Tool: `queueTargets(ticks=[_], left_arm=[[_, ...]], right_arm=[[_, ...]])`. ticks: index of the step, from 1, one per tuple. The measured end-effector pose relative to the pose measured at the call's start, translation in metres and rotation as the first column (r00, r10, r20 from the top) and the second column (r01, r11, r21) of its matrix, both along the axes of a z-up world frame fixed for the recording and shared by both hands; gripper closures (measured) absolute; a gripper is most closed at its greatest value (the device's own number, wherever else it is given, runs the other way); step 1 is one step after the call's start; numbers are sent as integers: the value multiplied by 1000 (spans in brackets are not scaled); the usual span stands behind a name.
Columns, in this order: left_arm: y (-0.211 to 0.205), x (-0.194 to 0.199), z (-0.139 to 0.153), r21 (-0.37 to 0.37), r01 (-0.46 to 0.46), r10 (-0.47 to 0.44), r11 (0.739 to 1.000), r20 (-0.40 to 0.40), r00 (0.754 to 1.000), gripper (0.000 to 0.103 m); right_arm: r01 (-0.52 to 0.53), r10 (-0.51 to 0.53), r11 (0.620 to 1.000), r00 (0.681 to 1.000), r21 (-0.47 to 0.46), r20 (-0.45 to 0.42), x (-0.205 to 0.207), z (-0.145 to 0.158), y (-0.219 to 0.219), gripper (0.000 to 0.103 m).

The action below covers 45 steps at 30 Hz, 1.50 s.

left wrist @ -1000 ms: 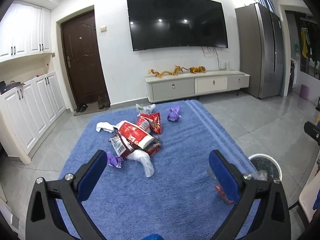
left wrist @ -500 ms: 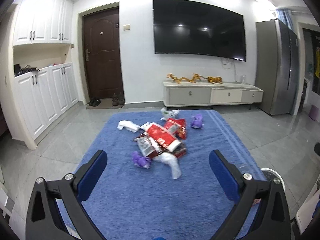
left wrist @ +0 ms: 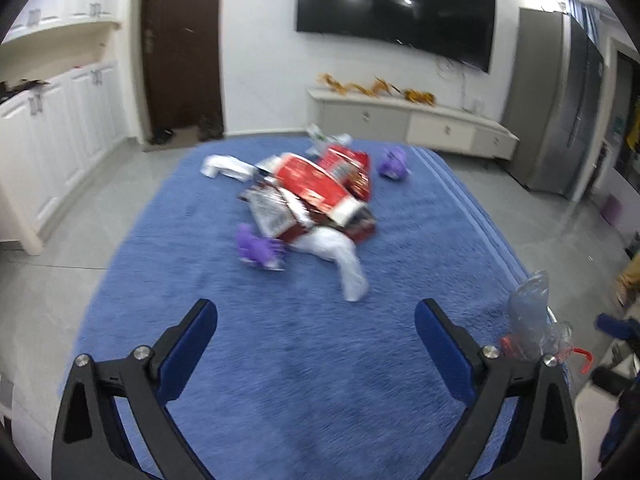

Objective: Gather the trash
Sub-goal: 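Grasp the clear plastic bag with the right tool while the left tool grasps the white plastic bag, then carry both bags over the trash bin and open both tools to drop them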

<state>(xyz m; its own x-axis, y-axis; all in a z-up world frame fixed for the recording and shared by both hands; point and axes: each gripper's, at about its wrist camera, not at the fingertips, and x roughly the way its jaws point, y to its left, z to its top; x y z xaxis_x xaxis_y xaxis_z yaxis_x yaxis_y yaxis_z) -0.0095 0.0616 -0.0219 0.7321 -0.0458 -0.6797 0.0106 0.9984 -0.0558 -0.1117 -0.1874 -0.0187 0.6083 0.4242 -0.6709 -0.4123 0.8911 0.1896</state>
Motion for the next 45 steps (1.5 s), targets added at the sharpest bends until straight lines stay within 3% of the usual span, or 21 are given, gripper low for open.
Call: queueTargets(ticks=[2, 6, 9, 10, 12, 14, 15, 17, 23, 29, 33, 37, 40, 45], left_arm=[[-8, 19, -9, -20, 35, -36, 999, -35, 999, 14], [-23, 61, -32, -33, 66, -69, 997, -107, 992, 22], [-26, 87, -48, -36, 58, -63, 998, -149, 987, 27], [-26, 94, -52, -38, 55, -60, 998, -163, 985, 33], [-24, 105, -61, -51, 49, -58, 997, -191, 980, 44], [-22, 113, -72, -62, 40, -53, 997, -224, 973, 65], [-21, 114, -75, -68, 36, -51, 997, -232, 971, 69], [-18, 112, -75, -60, 30, -42, 998, -216, 976, 88], [-10, 87, -57, -135, 58, -80, 989, -169, 982, 98], [-48, 64, -15, -150, 222, -236, 963, -82, 968, 98], [-112, 68, 0, -153, 389, -403, 908, -71, 913, 98], [-205, 77, -3, -174, 568, -588, 804, -99, 803, 98], [-271, 88, -15, -182, 657, -681, 731, -138, 719, 98], [-361, 112, -51, -249, 717, -759, 651, -236, 607, 98]], right_arm=[[-23, 23, 1000, 999, 3, -43, 9, -11, 4, 4], [-55, 58, 998, 990, 27, -126, 29, -30, 7, 30], [-70, 72, 997, 985, 19, -157, 36, -38, 9, 41], [-77, 79, 997, 982, 18, -170, 39, -41, 9, 45], [-93, 95, 996, 979, 16, -183, 45, -47, 14, 61], [-112, 111, 994, 975, 8, -192, 48, -53, 18, 75], [-117, 115, 993, 974, 6, -196, 47, -54, 18, 84], [-122, 124, 992, 972, 24, -198, 47, -55, 17, 91], [-119, 134, 988, 978, 103, -158, 55, -41, 15, 94], [-30, 45, 981, 996, 190, -78, 67, -16, -22, 94], [129, -116, 963, 991, 238, -71, 75, -15, -85, 94], [318, -293, 913, 947, 256, -130, 82, -40, -160, 94], [456, -405, 845, 887, 281, -220, 91, -75, -219, 94], [609, -514, 742, 785, 280, -345, 98, -128, -285, 92]])
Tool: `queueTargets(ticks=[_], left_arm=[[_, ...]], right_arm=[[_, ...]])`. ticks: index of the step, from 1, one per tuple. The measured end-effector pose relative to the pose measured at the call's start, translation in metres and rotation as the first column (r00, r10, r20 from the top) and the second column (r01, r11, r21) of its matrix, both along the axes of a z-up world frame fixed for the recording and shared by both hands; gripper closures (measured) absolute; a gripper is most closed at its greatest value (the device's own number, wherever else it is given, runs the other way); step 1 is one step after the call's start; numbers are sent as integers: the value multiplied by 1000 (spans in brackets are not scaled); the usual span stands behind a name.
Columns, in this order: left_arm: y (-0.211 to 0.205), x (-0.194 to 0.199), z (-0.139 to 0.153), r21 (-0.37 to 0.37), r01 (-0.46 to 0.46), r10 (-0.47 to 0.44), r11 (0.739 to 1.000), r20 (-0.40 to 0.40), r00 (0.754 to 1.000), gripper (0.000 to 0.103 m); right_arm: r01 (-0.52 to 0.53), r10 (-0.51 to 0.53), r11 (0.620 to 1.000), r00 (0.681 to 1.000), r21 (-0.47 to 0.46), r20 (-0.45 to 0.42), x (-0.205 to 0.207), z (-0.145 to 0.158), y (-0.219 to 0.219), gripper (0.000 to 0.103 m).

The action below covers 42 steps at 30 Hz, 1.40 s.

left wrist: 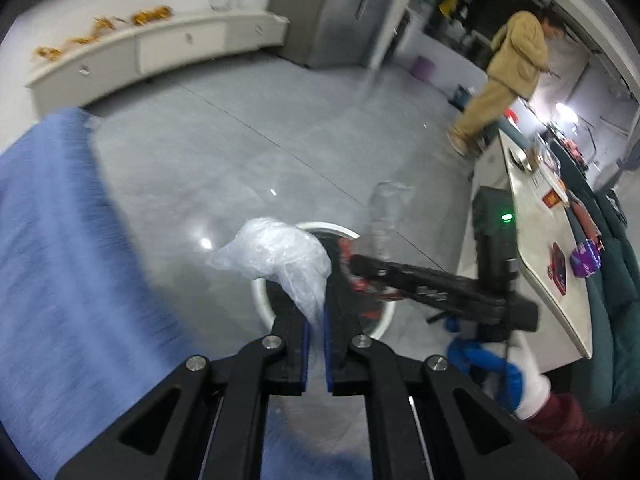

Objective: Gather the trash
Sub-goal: 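Carry both bags over the trash bin and open both tools to drop them, then grasp the purple bag with the left tool while the right tool grasps the red-and-white cup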

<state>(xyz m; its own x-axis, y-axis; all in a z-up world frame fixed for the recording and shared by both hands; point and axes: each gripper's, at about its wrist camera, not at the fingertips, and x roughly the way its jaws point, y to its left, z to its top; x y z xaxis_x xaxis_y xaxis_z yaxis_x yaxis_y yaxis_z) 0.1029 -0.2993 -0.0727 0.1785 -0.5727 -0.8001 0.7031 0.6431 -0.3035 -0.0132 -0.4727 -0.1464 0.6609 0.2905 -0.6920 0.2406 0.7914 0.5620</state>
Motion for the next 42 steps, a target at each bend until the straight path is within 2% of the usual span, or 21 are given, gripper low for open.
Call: queueTargets(ticks=[3, 5, 7, 8, 9, 11, 15, 20, 24, 28, 32, 35, 39, 42], left_arm=[[-36, 13, -21, 12, 35, -34, 999, -66, 997, 96], [-59, 26, -38, 3, 55, -54, 998, -146, 988, 95], [-71, 37, -52, 1, 51, -50, 999, -205, 978, 93], [-75, 40, -57, 0, 53, -51, 999, -223, 974, 84], [-79, 44, -63, -2, 47, -46, 999, -245, 969, 63], [-76, 49, -70, -11, 29, -31, 1000, -259, 965, 46], [-75, 53, -74, -33, 1, -11, 999, -279, 960, 46], [-57, 46, -49, -79, -30, 12, 996, -224, 975, 46], [-17, 35, -10, -108, -80, 71, 991, -90, 993, 46], [48, 25, 25, -103, -160, 165, 982, 40, 986, 46], [131, 20, 45, -108, -279, 290, 954, 101, 952, 46], [202, 14, 53, -108, -389, 402, 915, 148, 904, 46], [302, 5, 50, -87, -546, 552, 833, 198, 810, 46], [369, 0, 42, -73, -651, 650, 755, 210, 730, 40]], right_arm=[[65, -63, 997, 997, 36, -44, 0, -23, -28, 91], [107, -103, 994, 991, 38, -80, 0, -33, -44, 91], [133, -128, 990, 987, 45, -100, -2, -38, -54, 84], [151, -146, 988, 983, 43, -112, -6, -41, -59, 67], [164, -159, 986, 980, 35, -118, -8, -41, -62, 47], [179, -175, 984, 977, 21, -125, -12, -42, -64, 42], [193, -191, 981, 973, 5, -127, -21, -37, -68, 42], [193, -197, 979, 977, -57, -83, -14, -10, -56, 42], [148, -150, 981, 989, -127, -4, -10, 33, -30, 42], [65, -53, 983, 996, -173, 78, 1, 79, 16, 42], [-67, 98, 976, 985, -206, 142, 24, 118, 82, 42], [-173, 216, 955, 962, -241, 165, 44, 138, 135, 42], [-326, 380, 901, 911, -285, 158, 68, 148, 210, 42], [-436, 490, 849, 861, -299, 136, 87, 144, 265, 42]])
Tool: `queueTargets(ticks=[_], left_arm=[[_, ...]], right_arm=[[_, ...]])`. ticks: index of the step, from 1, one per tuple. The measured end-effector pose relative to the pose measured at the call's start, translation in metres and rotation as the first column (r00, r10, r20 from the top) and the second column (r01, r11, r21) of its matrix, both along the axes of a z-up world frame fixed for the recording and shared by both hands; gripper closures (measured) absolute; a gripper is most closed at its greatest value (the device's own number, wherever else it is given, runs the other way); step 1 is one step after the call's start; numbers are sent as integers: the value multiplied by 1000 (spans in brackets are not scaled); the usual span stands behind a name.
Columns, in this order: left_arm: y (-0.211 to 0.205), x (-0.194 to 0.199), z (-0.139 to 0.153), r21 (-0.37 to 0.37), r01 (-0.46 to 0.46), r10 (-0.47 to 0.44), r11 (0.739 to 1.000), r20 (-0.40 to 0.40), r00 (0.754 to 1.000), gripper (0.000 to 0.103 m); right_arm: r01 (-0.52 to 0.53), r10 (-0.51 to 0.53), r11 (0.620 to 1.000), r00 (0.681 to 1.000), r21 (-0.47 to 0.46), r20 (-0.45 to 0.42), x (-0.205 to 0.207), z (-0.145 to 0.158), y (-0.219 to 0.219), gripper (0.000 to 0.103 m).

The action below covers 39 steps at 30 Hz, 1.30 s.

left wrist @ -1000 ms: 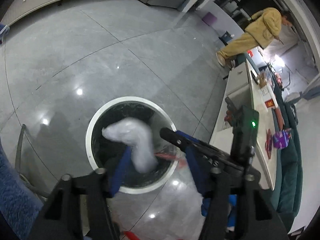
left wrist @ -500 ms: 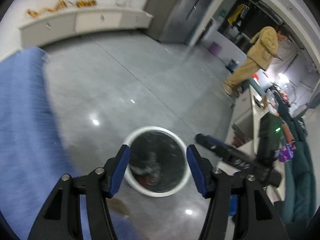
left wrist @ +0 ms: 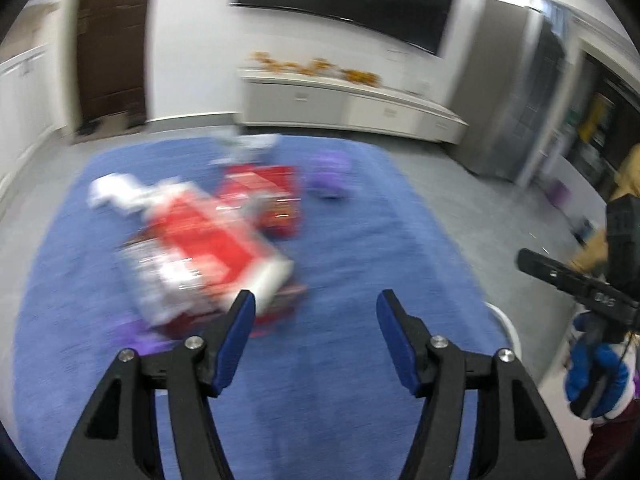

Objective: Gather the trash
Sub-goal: 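Grasp the purple bag with the left tool while the right tool grasps the red-and-white cup, then carry the purple bag and red-and-white cup over the bin and release both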

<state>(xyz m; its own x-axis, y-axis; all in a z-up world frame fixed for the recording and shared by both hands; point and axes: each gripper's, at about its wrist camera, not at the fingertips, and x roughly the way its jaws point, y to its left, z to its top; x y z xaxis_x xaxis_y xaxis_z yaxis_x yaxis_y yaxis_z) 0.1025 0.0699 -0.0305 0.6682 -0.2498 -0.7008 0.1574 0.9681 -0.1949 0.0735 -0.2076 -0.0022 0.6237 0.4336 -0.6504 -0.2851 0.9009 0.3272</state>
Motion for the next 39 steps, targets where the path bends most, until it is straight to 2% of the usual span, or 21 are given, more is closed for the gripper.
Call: queueTargets(ticks=[3, 6, 9, 16, 19, 24, 28, 33, 39], left_arm=[[46, -2, -14, 0, -99, 99, 995, -27, 995, 39], [73, 3, -29, -12, -155, 155, 988, -60, 986, 39], [82, 5, -46, -7, -180, 178, 984, -96, 979, 39], [91, 10, -80, -27, -188, 182, 982, -151, 972, 39], [91, 5, -81, -24, -184, 179, 983, -128, 976, 40], [95, -5, -81, -28, -192, 188, 981, -107, 976, 52], [96, -7, -78, -45, -194, 189, 980, -97, 977, 55], [94, -17, -69, -56, -195, 191, 979, -71, 979, 55], [95, -34, -52, -69, -202, 200, 977, -39, 979, 56]], right_arm=[[-110, 109, 994, 994, -14, -18, 19, -5, 58, 41], [-210, 208, 977, 977, -30, -41, 38, -12, 113, 38], [-284, 281, 958, 957, -41, -72, 59, -25, 160, 37], [-364, 356, 925, 930, -107, -91, 89, -45, 222, 32], [-392, 379, 911, 918, -127, -114, 97, -53, 234, 32], [-424, 407, 897, 902, -124, -145, 91, -61, 237, 40], [-416, 401, 901, 907, -124, -130, 77, -61, 227, 42], [-380, 378, 925, 920, -4, -106, 68, -50, 198, 43], [-354, 371, 923, 923, 150, -102, 55, -37, 168, 43]])
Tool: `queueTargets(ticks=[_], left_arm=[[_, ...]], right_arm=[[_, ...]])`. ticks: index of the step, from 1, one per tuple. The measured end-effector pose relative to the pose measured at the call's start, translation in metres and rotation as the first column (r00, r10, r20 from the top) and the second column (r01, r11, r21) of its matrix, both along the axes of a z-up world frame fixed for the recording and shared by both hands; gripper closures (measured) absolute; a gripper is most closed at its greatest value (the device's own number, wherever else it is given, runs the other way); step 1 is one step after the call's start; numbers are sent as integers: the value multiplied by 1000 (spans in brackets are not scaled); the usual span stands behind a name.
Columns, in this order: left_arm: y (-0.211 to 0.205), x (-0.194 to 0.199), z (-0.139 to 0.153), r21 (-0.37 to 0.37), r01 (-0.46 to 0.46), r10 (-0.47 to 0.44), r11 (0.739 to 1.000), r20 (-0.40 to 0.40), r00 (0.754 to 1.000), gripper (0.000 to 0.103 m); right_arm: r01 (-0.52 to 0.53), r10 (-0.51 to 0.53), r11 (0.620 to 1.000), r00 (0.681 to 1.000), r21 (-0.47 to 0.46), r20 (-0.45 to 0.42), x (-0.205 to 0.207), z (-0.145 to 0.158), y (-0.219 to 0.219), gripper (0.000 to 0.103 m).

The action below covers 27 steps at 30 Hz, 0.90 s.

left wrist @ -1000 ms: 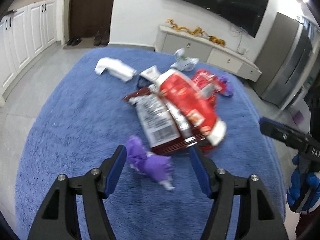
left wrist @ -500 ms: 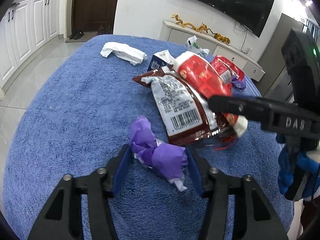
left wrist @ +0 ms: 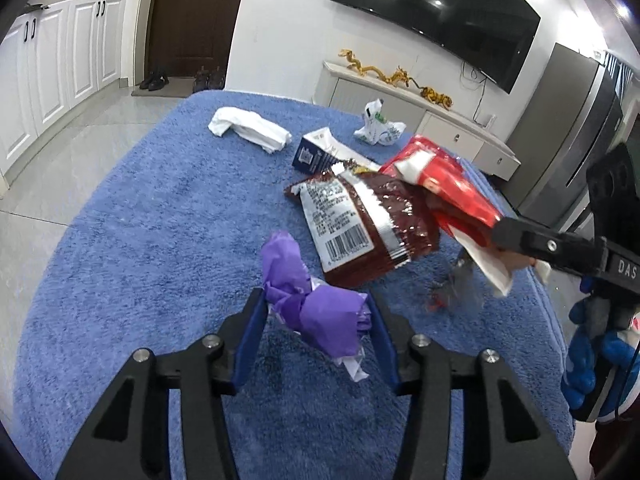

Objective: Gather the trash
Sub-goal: 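Carry the purple bag and red-and-white cup over the bin and release both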

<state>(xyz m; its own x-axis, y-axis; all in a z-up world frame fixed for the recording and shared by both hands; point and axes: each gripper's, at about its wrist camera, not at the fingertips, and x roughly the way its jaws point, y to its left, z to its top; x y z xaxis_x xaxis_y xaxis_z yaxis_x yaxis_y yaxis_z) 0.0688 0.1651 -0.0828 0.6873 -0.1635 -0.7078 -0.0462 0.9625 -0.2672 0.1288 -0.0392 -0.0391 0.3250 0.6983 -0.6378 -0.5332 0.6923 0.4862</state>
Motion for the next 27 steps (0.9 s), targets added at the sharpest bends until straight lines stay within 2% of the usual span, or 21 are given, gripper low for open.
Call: queueTargets(ticks=[5, 10, 16, 19, 22, 25, 27], left_arm=[[-3, -11, 12, 1, -2, 2, 1000, 16, 1000, 56], [-17, -21, 25, 4, 26, -26, 1000, 34, 999, 56], [-58, -20, 46, 17, 129, -130, 991, 72, 989, 56], [-90, -16, 56, 19, 207, -208, 978, 82, 975, 56], [-130, -10, 62, 28, 298, -300, 954, 81, 951, 56], [-181, -3, 64, 38, 404, -406, 914, 69, 911, 56], [-216, 1, 64, 39, 472, -474, 881, 61, 878, 56]], right_arm=[[23, -19, 996, 999, 87, -46, -16, 5, -25, 43], [58, -51, 990, 997, 130, -60, -34, 10, -53, 44], [154, -149, 971, 988, 184, -40, -61, 26, -113, 44], [216, -217, 957, 976, 194, -21, -77, 34, -149, 44], [314, -320, 929, 948, 197, -2, -97, 40, -198, 44], [407, -414, 897, 910, 175, 5, -117, 36, -243, 44], [493, -498, 857, 867, 150, -6, -132, 26, -282, 44]])
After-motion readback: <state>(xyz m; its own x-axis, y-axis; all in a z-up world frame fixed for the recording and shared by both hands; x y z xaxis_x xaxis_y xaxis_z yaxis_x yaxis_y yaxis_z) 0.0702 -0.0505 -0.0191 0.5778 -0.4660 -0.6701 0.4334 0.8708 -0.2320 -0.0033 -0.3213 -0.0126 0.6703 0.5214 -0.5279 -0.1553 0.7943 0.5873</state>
